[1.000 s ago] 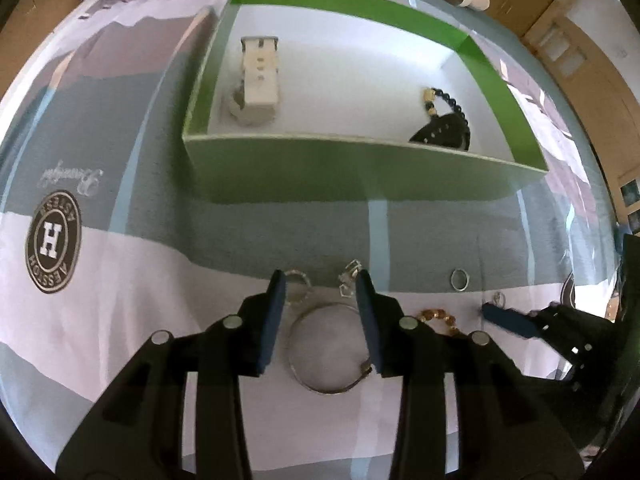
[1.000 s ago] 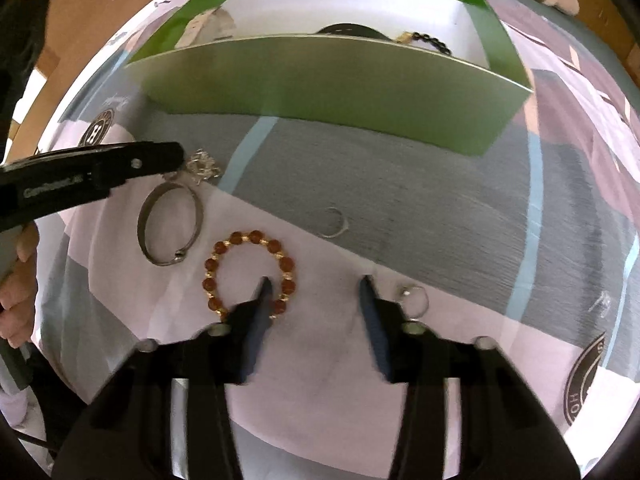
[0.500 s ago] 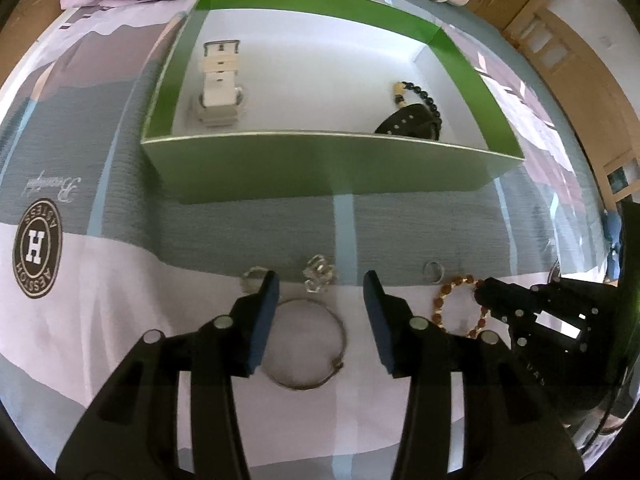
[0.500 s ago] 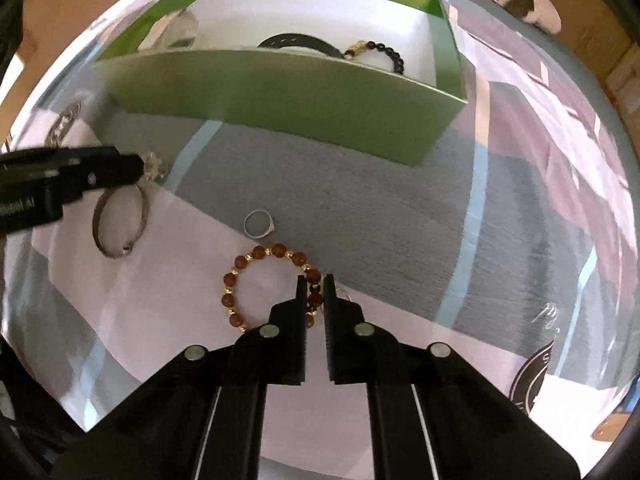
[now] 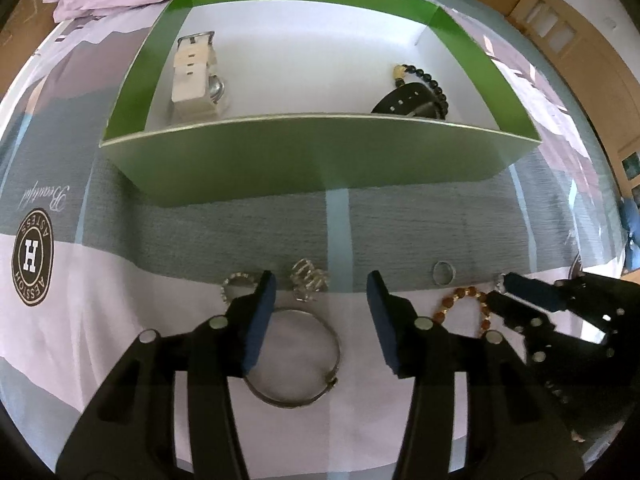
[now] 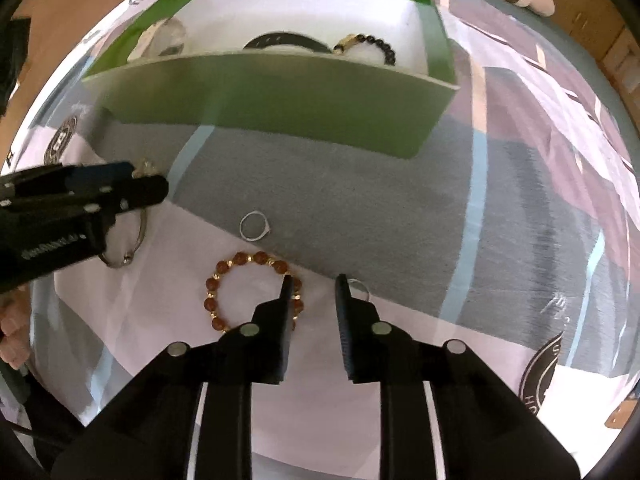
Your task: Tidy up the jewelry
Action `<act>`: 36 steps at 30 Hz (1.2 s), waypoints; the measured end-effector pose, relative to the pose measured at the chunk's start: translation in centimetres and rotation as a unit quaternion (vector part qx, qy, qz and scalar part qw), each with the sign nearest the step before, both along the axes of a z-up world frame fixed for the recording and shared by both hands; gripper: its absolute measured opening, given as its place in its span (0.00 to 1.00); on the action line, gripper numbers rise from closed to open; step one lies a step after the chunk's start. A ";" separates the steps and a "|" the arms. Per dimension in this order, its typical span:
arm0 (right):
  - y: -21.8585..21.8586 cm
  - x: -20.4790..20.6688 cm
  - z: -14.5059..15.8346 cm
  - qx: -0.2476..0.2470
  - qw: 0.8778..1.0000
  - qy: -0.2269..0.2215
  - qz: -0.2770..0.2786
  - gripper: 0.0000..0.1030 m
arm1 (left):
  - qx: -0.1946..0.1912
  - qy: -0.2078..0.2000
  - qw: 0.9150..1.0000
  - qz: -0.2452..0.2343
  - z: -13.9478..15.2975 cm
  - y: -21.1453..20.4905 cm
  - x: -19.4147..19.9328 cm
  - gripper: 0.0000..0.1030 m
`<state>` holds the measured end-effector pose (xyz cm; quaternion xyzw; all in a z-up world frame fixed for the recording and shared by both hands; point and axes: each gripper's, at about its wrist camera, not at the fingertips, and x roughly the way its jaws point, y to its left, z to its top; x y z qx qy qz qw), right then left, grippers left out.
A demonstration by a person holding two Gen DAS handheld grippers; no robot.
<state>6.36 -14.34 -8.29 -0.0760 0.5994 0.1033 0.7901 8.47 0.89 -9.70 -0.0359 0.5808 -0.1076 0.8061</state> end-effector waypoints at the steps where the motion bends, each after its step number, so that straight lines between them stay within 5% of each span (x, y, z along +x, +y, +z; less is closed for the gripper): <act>1: -0.2 0.0 0.2 0.006 1.000 0.000 -0.002 0.21 | 0.001 0.001 1.000 0.001 -0.1 0.0 0.1 0.47; 10: -0.5 -0.5 -0.1 0.024 1.000 0.015 -0.001 0.31 | 0.002 0.000 1.000 0.004 -0.9 -0.1 0.4 0.43; 12: -0.7 -0.6 -0.2 0.026 1.000 0.016 -0.001 0.31 | 0.017 -0.004 1.000 0.004 -1.0 -0.3 0.5 0.28; 15: -1.2 -0.6 -0.1 0.033 0.999 0.017 -0.002 0.31 | 0.027 -0.007 1.000 0.005 -1.1 -0.5 0.7 0.23; 36: -0.4 0.0 -1.7 0.023 0.999 0.029 0.002 0.35 | 0.023 -0.001 1.000 0.009 -1.2 -0.3 0.7 0.23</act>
